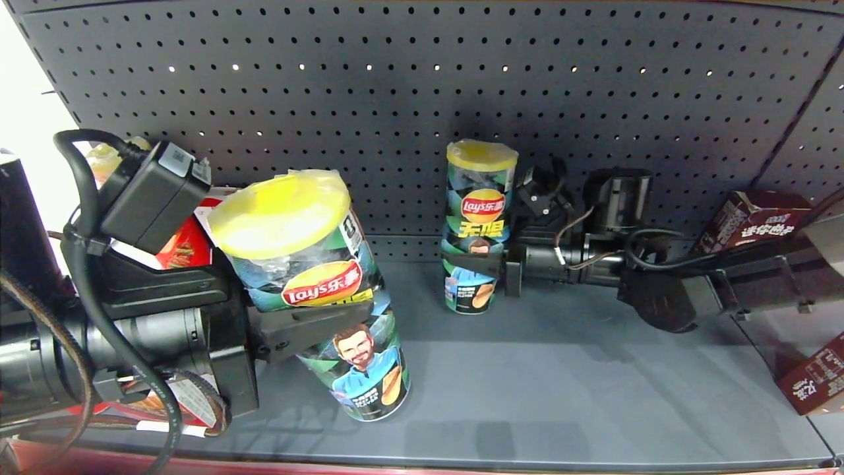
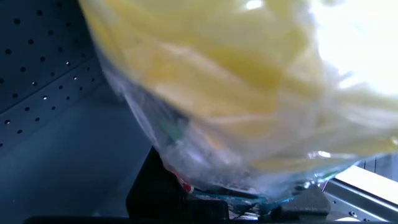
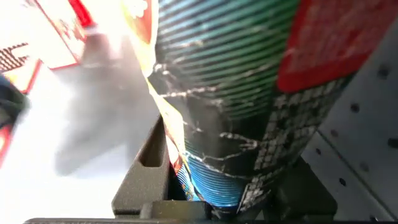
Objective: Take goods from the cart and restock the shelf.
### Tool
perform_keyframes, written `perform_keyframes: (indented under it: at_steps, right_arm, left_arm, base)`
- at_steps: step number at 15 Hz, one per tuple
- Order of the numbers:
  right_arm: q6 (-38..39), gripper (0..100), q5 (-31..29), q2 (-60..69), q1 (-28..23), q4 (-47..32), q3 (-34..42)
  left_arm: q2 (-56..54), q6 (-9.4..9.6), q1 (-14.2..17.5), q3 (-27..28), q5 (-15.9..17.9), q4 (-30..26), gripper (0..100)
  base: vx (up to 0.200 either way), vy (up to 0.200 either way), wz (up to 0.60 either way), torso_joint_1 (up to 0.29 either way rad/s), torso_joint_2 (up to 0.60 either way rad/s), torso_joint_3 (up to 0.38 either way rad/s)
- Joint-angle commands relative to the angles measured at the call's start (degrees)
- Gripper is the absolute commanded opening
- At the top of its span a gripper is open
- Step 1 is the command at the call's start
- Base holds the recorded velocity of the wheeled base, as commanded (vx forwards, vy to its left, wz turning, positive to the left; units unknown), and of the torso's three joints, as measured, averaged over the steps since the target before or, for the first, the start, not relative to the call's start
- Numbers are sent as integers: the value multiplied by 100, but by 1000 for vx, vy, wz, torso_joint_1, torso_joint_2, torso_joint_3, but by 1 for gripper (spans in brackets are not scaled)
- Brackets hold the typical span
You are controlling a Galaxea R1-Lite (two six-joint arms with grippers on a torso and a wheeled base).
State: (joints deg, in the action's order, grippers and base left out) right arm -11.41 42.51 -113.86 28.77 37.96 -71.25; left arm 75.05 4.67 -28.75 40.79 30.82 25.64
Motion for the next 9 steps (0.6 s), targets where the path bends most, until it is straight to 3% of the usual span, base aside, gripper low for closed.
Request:
perform_keyframes:
  at_steps: [1,4,9]
  right_arm:
    - [104,0,-164,945,226,18,692]
    - [122,0,-595,1797,577,89,1861]
    - [148,0,-920,1973,964,1091,2915]
  left_arm:
    - [-7,-1,-8,-1,3,3,0]
    - [-16,-1,-8,-10,-6,-6,0]
    - [-34,-10,-17,8,-23,-41,0]
  base:
    - [0,0,0,0,0,0]
    - [0,0,0,0,0,0]
    - [0,0,0,0,0,0]
